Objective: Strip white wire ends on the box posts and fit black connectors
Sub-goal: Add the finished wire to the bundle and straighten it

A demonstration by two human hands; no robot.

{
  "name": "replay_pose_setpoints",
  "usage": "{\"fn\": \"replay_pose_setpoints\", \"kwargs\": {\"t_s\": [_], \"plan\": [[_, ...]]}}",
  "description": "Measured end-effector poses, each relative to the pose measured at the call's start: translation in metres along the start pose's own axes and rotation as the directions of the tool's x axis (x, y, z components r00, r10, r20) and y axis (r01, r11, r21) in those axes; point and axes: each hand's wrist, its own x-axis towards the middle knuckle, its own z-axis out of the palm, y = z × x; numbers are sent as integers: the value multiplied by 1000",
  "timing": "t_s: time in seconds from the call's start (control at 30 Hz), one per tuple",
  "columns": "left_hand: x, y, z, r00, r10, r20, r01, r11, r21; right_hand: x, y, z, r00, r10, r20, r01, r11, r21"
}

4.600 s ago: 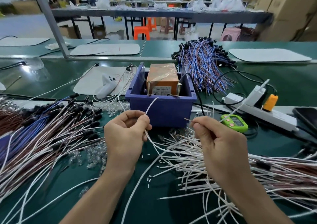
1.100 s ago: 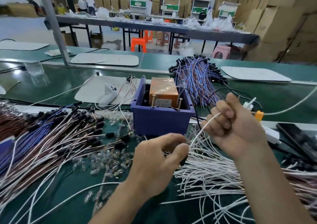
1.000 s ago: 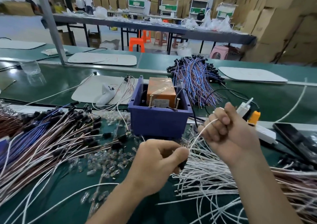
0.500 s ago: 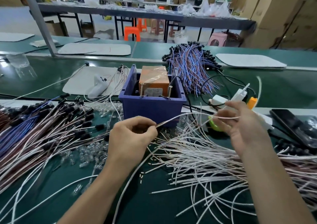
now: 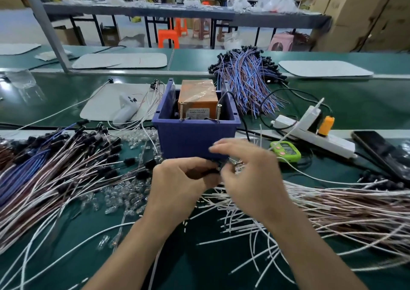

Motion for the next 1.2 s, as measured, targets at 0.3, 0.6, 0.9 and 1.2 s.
{"fn": "replay_pose_setpoints", "kwargs": {"t_s": [0.3, 0.6, 0.9, 1.2], "plan": [[9, -9, -4, 993, -40, -111, 26, 991, -129, -1, 15, 15, 928, 263, 263, -322, 923, 213], [-2, -5, -7, 981, 176, -84, -132, 916, 378, 0, 19, 11, 809, 162, 565, -472, 751, 461], [6, -5, 2, 995, -79, 58, 85, 990, -110, 5, 20, 4, 816, 135, 563, -466, 731, 499], [8, -4, 1, 984, -95, 151, 100, 995, -30, 8, 26, -9, 796, 143, 589, -462, 771, 438]]}}
